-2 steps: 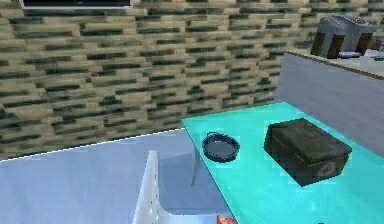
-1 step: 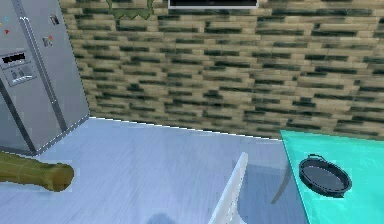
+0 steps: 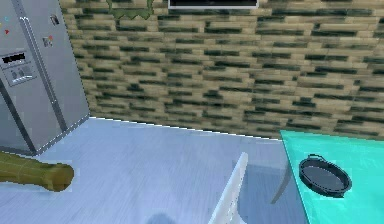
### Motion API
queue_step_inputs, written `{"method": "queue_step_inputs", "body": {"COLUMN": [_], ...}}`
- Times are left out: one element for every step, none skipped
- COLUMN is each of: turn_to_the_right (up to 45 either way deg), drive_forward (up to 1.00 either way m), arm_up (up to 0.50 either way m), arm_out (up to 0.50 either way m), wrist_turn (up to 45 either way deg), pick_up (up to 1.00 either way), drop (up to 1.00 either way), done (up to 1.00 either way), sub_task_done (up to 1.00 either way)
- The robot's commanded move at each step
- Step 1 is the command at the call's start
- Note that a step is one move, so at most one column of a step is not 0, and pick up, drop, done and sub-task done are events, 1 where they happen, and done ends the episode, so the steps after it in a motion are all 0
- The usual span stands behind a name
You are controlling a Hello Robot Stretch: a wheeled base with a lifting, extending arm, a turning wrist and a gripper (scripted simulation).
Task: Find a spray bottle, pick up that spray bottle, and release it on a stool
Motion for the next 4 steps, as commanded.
{"method": "queue_step_inputs", "body": {"turn_to_the_right": [0.0,0.0,0.0,0.0], "drive_forward": [0.00,0.00,0.00,0.00], "arm_up": [0.26,0.00,0.00,0.00], "arm_out": [0.00,0.48,0.00,0.00], "wrist_turn": [0.0,0.0,45.0,45.0], "pick_up": [0.00,0.00,0.00,0.00], "drop": [0.00,0.00,0.00,0.00], "done": [0.00,0.00,0.00,0.00], "sub_task_done": [0.00,0.00,0.00,0.00]}}
